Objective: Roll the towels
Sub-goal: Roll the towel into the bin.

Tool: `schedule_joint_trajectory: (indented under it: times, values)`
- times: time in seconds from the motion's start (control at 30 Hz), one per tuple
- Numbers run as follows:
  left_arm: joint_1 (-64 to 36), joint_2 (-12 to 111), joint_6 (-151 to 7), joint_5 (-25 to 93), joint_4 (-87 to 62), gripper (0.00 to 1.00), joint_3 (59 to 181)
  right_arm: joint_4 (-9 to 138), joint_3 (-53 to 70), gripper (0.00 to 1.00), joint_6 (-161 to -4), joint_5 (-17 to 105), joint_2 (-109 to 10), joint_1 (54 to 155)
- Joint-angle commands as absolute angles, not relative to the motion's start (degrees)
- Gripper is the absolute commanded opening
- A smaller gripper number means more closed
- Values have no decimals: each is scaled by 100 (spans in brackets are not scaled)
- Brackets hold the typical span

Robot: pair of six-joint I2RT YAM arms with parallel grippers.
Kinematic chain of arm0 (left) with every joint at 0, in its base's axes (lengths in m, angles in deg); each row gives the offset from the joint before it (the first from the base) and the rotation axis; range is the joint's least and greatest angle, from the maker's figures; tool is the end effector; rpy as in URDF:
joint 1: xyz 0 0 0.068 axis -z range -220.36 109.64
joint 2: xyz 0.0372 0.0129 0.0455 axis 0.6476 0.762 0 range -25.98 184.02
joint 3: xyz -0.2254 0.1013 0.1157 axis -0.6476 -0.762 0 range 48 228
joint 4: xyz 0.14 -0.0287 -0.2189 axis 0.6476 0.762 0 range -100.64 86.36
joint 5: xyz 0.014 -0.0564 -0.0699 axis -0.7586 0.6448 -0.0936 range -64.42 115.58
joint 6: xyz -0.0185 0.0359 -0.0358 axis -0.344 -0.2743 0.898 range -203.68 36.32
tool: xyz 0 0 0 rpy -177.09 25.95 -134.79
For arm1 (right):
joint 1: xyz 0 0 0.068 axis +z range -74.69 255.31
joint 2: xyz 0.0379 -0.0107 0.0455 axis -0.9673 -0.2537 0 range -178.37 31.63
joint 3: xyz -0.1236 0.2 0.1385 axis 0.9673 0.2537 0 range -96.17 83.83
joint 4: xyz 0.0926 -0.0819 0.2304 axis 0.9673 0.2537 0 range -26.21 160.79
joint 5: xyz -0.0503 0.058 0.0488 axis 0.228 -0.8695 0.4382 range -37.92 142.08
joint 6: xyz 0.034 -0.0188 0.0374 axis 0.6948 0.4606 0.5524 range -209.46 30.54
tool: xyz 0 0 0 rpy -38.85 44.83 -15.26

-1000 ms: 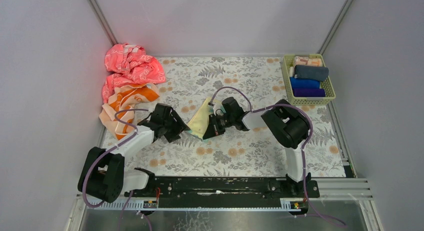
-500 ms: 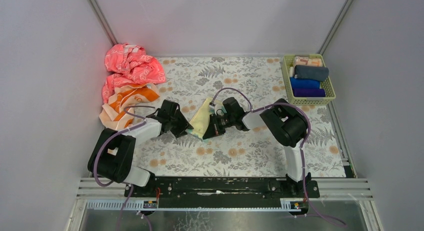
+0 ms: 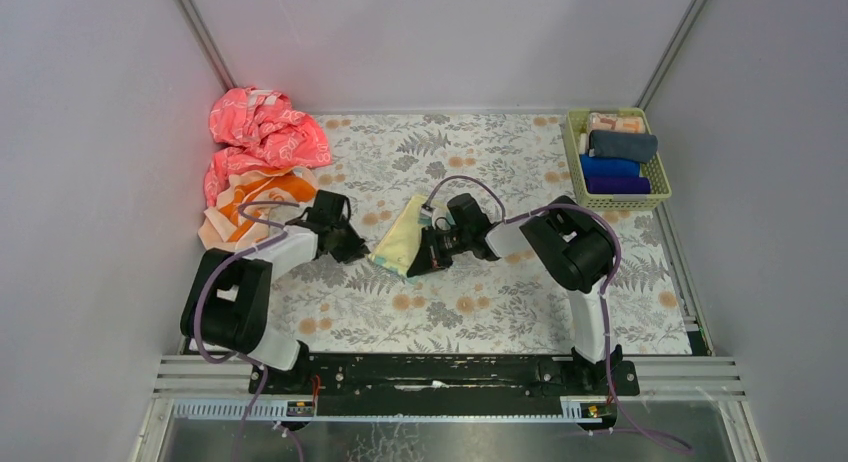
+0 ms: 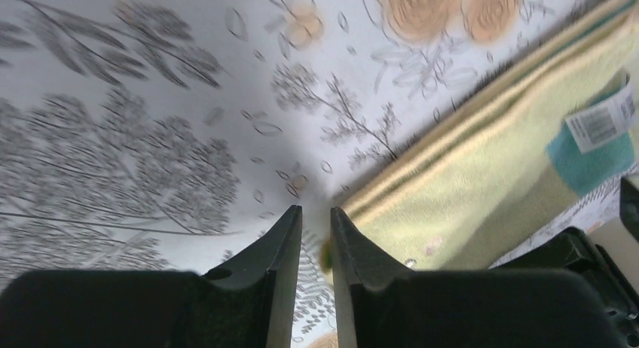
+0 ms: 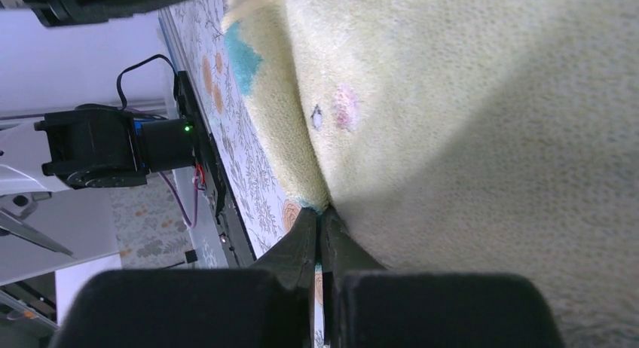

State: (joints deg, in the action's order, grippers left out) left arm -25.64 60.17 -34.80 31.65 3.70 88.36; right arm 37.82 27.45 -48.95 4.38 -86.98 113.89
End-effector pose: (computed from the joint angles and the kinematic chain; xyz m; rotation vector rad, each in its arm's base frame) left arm 0.2607 -0.0724 0.1482 -0.7591 2.6011 -0.5026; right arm 0.2906 0.2656 0.0986 -0.5029 2.4360 1.6106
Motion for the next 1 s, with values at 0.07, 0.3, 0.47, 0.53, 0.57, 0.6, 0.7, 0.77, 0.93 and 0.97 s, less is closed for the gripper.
schedule_joint_trajectory:
  times: [0.07,0.3,0.47,0.53,0.57,0.6,0.7,0.77,0.93,0.97]
  values:
    - [-2955,5811,-3927,3278,538,27,8881,4161,2481,0,-4639,326,-8896,11258]
    - [-2957,4700,-3605,3721,455,51,8102,4040,2441,0,-4149,180,-9084,11141]
    - [-2960,3916,-3472,3938,715,57,7706,3941,2427,0,-3878,30,-9281,11052]
    - [-2949,3809,-3404,4156,683,60,7581,3919,2427,0,-3827,19,-9320,11034]
    - [-2939,3820,-3378,4266,621,60,7533,3933,2417,0,-3827,16,-9336,11031]
    - [-2918,3859,-3350,4355,543,61,7500,3941,2406,0,-3826,21,-9347,11021]
    - [-2738,4112,-3264,4517,197,61,7487,4011,2363,0,-3822,30,-9388,11013]
    - [-2589,4312,-3177,4526,-42,61,7557,4083,2321,0,-3851,37,-9402,11011]
    - [-2438,4917,-3082,4513,-531,60,7794,4216,2255,1,-3916,93,-9429,11011]
    - [-2439,5019,-3085,4480,-579,59,7839,4222,2247,1,-3918,93,-9427,11011]
